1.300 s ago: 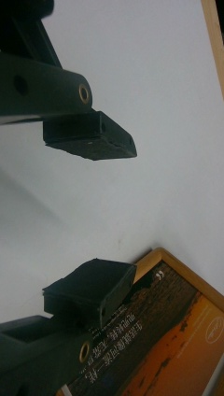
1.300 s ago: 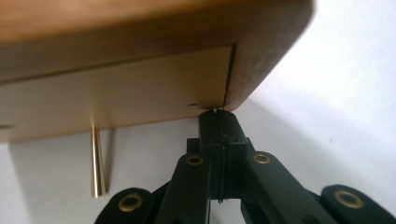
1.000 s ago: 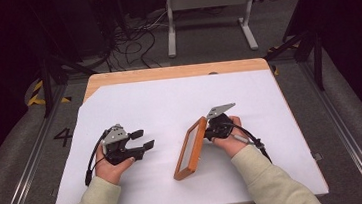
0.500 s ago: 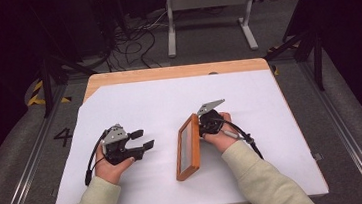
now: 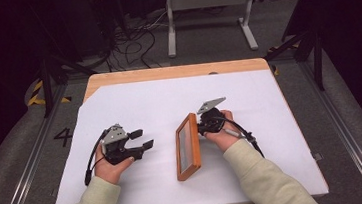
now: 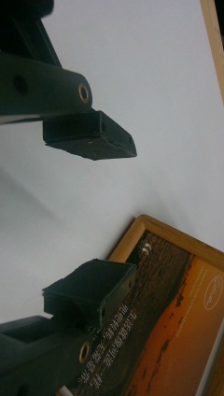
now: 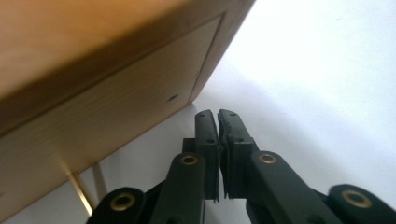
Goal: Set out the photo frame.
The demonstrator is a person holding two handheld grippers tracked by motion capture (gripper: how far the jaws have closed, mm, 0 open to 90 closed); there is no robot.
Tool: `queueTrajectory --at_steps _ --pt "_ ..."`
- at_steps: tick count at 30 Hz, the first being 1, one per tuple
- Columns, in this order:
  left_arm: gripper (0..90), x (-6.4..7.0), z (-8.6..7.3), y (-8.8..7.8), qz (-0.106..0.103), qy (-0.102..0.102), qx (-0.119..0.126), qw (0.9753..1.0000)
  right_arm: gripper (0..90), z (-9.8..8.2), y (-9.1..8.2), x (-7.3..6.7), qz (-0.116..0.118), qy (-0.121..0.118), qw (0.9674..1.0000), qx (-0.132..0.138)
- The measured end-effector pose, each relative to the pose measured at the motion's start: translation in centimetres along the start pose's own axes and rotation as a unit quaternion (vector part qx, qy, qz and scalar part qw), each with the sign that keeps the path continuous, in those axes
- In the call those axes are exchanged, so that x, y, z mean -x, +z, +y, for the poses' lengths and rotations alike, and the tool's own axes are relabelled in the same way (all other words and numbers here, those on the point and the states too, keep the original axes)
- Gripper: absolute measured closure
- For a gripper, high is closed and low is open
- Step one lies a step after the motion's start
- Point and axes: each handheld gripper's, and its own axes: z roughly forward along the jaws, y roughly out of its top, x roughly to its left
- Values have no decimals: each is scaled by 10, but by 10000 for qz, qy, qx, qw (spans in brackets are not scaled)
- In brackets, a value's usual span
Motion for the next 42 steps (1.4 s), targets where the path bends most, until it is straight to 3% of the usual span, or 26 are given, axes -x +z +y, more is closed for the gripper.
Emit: queueTrajectory --at_steps 14,23,33,42 --pt "383 1 1 1 1 -5 -36 10000 572 7 -65 -9 -35 222 9997 -31" --pt "383 3 1 2 6 6 -73 10000 454 19 -89 -24 -5 226 9997 -104" --pt "382 2 1 2 5 28 -78 10000 366 35 -101 -44 45 190 9997 -173" --pt "379 3 1 2 5 28 -71 10000 286 40 -91 -54 195 573 9977 -297"
